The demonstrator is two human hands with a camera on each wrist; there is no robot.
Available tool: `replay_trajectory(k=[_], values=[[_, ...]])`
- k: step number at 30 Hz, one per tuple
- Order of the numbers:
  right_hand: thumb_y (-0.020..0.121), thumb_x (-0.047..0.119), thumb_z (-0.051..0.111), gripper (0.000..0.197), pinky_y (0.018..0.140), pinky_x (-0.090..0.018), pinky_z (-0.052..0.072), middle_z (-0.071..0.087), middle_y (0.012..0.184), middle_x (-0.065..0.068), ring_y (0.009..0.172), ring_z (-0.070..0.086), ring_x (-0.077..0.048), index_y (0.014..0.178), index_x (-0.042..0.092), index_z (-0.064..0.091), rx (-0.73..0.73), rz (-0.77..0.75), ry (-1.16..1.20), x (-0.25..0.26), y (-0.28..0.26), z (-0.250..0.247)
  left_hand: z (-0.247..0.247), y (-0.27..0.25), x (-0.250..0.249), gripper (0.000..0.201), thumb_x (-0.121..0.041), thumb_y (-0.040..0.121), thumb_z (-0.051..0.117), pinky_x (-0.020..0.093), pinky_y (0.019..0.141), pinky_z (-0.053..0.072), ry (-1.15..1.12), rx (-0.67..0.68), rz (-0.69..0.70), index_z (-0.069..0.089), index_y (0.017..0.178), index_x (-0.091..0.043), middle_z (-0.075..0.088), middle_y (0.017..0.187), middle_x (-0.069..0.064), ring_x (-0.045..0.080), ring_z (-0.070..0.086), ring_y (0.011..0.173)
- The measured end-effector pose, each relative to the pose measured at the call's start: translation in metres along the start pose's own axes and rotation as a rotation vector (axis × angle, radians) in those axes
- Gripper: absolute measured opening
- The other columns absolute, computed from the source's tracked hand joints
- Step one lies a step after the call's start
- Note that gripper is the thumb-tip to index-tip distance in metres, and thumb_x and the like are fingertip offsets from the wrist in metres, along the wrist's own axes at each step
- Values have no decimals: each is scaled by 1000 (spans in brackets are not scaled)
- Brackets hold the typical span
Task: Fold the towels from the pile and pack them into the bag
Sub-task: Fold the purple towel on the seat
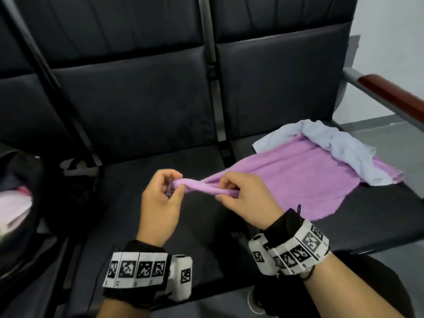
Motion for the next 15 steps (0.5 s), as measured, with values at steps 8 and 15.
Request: replay_trajectory(k=[8,15], values=[[84,18,65,20,64,-22,43,64,71,11,68,57,-5,76,35,58,174,-12,-12,50,-16,73,-150,-48,14,42,5,89,62,33,89,50,99,-241,39,64,96,-37,67,102,3,18,66,99],[80,12,69,19,64,-30,45,61,65,6,66,56,-13,71,25,59,74,83,-103,40,-32,95,-232,-84,59,39,4,89,61,24,84,51,108,-439,-103,65,87,-35,69,99,4,15,65,92]])
Point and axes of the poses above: each hand's wrist, its own y-axis towards the middle knuckle, its own z-axis out of the palm, x = y × z, the point moved 9 cm from there along y, towards the middle knuckle
